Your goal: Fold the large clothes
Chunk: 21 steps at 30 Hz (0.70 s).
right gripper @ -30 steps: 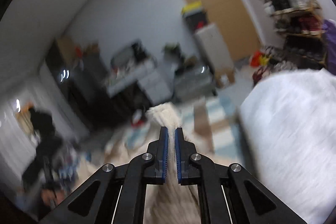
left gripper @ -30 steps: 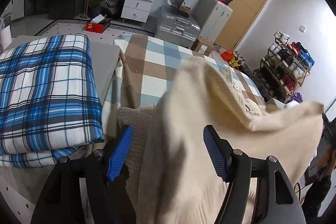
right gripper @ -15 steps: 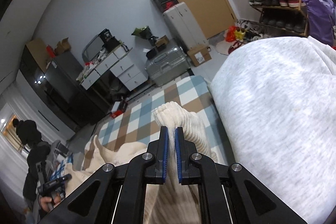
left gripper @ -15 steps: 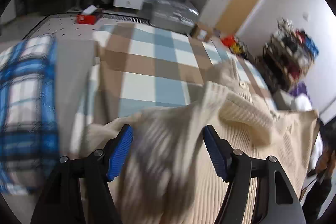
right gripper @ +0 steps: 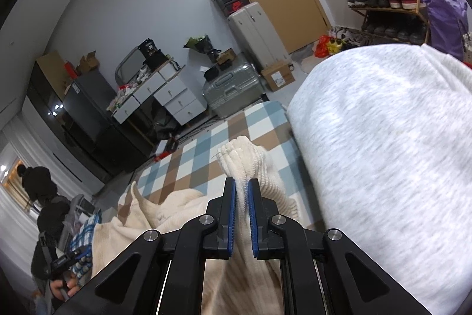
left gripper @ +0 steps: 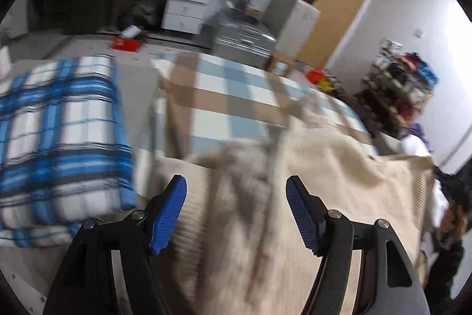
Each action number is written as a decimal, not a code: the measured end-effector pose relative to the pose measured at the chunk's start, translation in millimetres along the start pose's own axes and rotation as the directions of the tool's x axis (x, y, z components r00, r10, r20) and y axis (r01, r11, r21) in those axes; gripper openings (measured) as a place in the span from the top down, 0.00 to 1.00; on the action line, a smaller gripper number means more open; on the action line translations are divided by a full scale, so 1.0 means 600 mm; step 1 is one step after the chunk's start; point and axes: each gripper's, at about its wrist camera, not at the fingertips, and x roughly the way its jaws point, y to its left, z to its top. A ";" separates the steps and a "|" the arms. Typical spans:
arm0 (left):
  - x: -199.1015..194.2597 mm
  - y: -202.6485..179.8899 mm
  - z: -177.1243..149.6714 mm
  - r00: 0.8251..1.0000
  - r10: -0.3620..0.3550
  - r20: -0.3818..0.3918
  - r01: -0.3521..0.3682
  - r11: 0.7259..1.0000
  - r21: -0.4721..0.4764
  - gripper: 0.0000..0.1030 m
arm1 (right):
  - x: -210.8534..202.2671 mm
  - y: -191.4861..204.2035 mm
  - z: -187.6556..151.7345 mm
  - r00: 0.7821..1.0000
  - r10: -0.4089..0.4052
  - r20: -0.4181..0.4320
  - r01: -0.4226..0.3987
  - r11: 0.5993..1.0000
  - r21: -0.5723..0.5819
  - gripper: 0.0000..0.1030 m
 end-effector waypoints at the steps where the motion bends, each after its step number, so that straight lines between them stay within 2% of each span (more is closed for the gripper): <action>1: 0.010 0.004 0.007 1.000 0.014 -0.011 -0.014 1.000 -0.020 0.37 | 0.004 0.002 -0.002 1.000 0.006 -0.003 -0.006 1.000 0.005 0.91; 5: 0.073 -0.008 0.026 0.997 0.011 -0.070 -0.012 1.000 -0.009 0.37 | 0.001 0.010 -0.011 1.000 0.014 -0.007 -0.014 1.000 0.006 0.91; 9: 0.115 -0.047 0.015 0.990 0.010 -0.139 0.002 0.997 0.082 0.37 | -0.018 0.009 -0.016 1.000 0.003 0.006 -0.003 1.000 0.014 0.91; 11: 0.121 -0.055 0.010 0.989 0.020 -0.145 -0.005 0.995 0.102 0.37 | -0.023 0.003 -0.016 1.000 -0.007 0.005 0.007 1.000 0.018 0.91; 16: 0.109 -0.053 0.016 0.995 0.017 -0.095 -0.007 0.995 0.100 0.37 | -0.015 0.004 -0.019 1.000 -0.002 -0.007 0.002 1.000 0.017 0.90; 18: 0.110 -0.058 0.020 0.996 0.017 -0.087 -0.006 0.992 0.123 0.55 | -0.008 0.007 -0.019 1.000 0.008 -0.010 -0.008 1.000 0.013 0.90; 20: 0.120 -0.063 0.022 0.994 0.050 -0.099 -0.035 0.987 0.155 0.89 | -0.004 0.008 -0.021 1.000 0.015 -0.011 -0.015 1.000 0.011 0.90; 21: 0.125 -0.063 0.023 0.994 0.067 -0.090 -0.051 0.985 0.164 0.94 | -0.001 0.007 -0.021 1.000 0.019 -0.013 -0.019 1.000 0.013 0.90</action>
